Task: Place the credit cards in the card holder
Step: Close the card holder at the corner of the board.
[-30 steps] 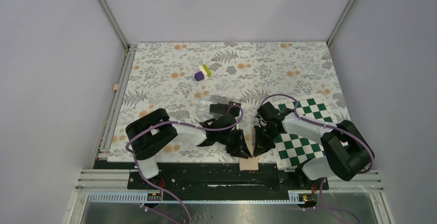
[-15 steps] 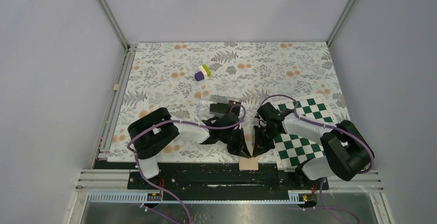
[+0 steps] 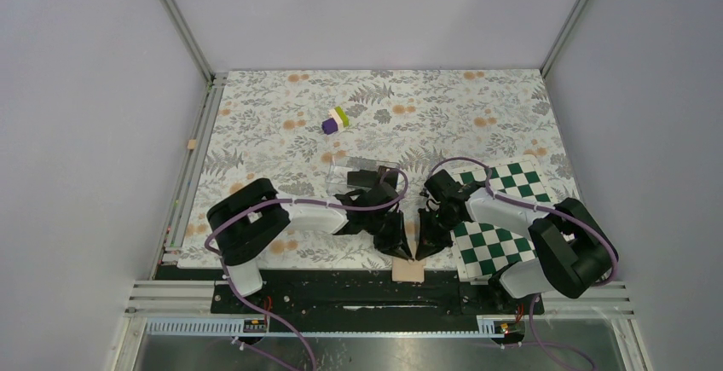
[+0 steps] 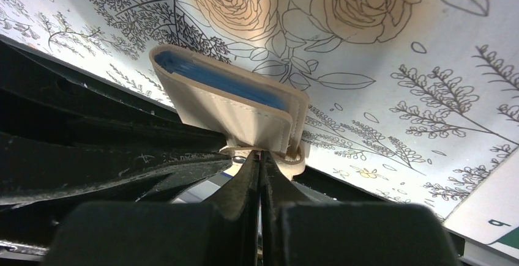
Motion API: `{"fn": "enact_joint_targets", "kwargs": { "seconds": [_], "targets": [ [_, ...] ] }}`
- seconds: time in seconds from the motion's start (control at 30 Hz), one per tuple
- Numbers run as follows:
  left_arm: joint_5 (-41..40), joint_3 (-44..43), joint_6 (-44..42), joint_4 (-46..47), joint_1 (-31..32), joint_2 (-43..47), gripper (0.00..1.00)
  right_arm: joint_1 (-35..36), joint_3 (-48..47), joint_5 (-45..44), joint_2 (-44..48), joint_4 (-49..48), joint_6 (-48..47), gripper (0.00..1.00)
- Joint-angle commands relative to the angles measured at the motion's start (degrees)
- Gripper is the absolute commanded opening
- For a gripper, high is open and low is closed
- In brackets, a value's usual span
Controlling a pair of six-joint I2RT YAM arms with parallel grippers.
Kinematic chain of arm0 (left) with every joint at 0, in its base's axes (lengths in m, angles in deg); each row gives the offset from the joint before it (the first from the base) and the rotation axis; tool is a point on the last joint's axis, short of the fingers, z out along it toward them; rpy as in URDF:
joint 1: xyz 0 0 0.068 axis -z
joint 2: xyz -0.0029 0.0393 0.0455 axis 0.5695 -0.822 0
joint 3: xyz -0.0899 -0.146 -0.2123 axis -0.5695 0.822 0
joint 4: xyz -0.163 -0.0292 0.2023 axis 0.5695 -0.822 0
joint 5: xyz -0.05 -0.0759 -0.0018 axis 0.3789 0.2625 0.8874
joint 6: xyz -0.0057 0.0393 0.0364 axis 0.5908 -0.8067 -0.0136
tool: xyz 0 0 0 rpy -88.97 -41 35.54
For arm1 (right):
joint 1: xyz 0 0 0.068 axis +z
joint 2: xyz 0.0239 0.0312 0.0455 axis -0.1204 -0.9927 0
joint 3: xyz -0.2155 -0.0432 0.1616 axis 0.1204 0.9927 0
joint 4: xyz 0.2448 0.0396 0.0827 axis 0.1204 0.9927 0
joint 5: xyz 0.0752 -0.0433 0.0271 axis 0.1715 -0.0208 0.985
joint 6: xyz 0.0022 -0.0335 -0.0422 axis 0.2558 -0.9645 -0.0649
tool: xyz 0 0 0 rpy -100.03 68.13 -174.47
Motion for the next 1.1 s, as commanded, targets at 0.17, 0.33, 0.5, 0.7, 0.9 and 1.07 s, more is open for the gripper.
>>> {"fn": "enact_joint_targets", "kwargs": {
  "seconds": [0.17, 0.33, 0.5, 0.7, 0.9, 1.07],
  "targets": [
    [-1.5, -1.5, -1.6, -1.2, 0.6, 1.1, 0.00, 0.9, 1.1, -1.2, -0.8, -1.4, 0.0, 0.00],
    [-2.6, -2.0, -2.2, -2.9, 0.6, 1.2, 0.00, 0.9, 1.6, -1.3, 2.5, -2.0, -0.1, 0.00],
    [-4.0, -3.4, -3.7, -6.6, 0.6, 0.8, 0.00, 1.0, 1.9, -0.6, 4.8, -2.7, 0.0, 0.00],
    [-4.3, -3.8, -3.8, -7.4, 0.9, 0.1, 0.00, 2.2, 2.1, 0.7, 3.8, -4.2, 0.6, 0.00],
    [-4.5, -3.9, -3.8, -7.5, 1.0, 0.0, 0.00, 3.1, 2.9, 0.6, 1.6, -5.5, 0.9, 0.00],
    [-4.3, -4.1, -3.9, -7.5, 1.1, -0.3, 0.00, 4.2, 2.3, -1.3, -0.5, -5.1, 0.7, 0.00]
  ]
}}
